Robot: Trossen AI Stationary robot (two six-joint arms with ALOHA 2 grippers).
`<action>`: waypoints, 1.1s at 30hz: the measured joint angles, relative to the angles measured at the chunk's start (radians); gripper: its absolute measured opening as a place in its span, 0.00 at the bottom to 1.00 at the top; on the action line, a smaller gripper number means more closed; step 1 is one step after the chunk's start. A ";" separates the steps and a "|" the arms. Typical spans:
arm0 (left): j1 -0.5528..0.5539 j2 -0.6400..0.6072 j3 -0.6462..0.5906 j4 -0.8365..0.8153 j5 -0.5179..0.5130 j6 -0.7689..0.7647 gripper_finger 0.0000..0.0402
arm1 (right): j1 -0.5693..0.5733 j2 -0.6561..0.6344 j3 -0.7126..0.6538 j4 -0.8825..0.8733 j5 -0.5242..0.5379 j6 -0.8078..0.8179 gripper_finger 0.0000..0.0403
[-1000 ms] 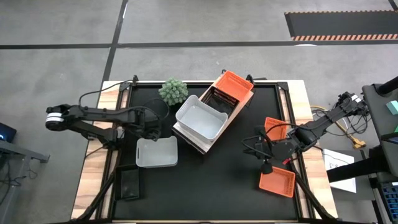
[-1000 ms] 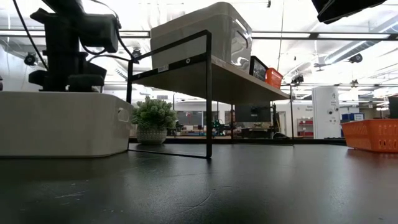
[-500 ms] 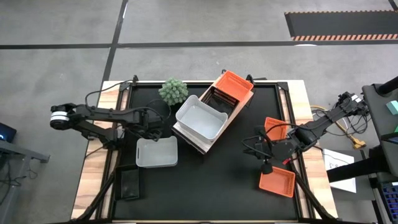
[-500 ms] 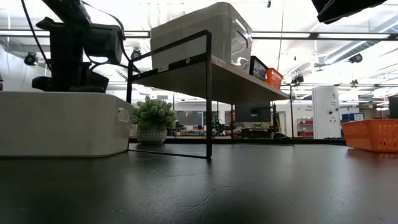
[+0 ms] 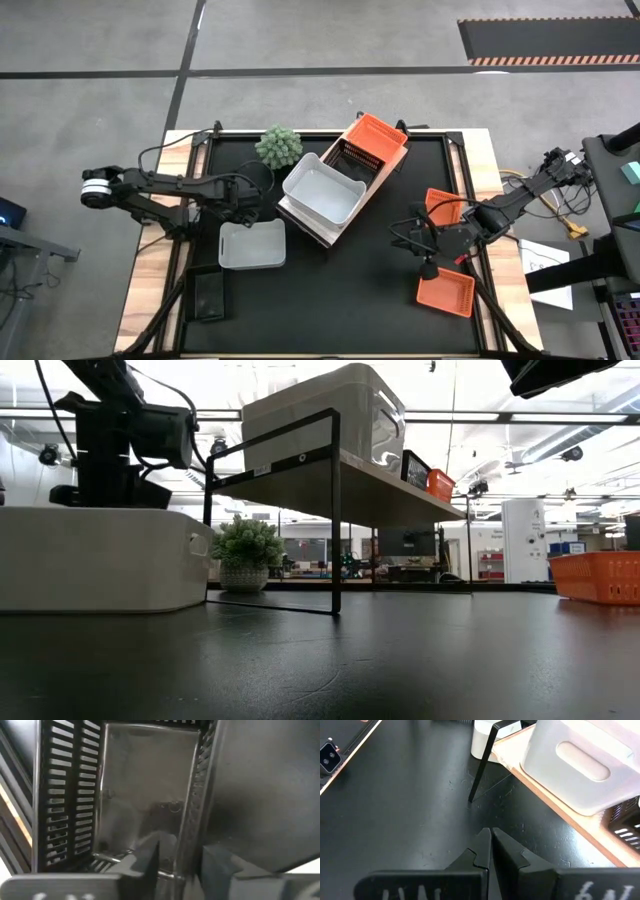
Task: Stack baskets on shelf by color
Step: Stack the top black bin on top of the other black bin on the shelf
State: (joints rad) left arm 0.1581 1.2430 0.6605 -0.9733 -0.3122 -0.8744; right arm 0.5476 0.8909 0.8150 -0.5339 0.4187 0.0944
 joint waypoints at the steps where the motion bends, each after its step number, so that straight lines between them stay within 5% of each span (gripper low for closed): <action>1: 0.000 0.000 0.000 -0.001 -0.005 0.001 0.20 | 0.000 0.000 0.000 0.000 0.000 0.000 0.02; 7: 0.000 -0.001 0.000 -0.004 -0.015 0.018 0.02 | 0.000 0.000 0.000 0.000 0.000 0.000 0.02; 17: 0.000 -0.040 0.056 -0.061 -0.060 0.027 0.00 | 0.000 0.000 0.000 0.000 0.000 0.000 0.02; 33: 0.000 -0.084 0.528 -0.257 -0.354 0.225 0.00 | 0.000 0.000 0.000 0.000 0.001 -0.001 0.02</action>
State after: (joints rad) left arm 0.1577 1.1595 1.1880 -1.2302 -0.6664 -0.6491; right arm 0.5472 0.8909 0.8150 -0.5335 0.4198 0.0937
